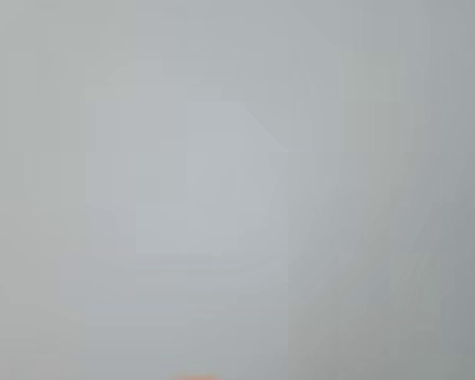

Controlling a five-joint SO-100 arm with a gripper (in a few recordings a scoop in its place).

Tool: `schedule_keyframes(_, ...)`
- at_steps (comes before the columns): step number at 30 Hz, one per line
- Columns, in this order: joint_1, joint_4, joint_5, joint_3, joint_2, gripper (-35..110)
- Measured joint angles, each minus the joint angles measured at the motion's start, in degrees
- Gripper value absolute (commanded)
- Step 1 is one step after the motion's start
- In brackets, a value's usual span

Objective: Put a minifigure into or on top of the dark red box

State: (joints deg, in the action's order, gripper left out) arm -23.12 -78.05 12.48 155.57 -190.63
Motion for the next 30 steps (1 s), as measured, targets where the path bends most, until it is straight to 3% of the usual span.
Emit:
schedule_keyframes(13, -12.74, 13.45, -7.29, 20.92, -3.34, 0)
schedule_keyframes(19, -15.82, 3.69, -8.44, 20.48, -3.78, 0)
schedule_keyframes(30, -16.96, 2.64, -8.96, 20.39, -4.22, 0)
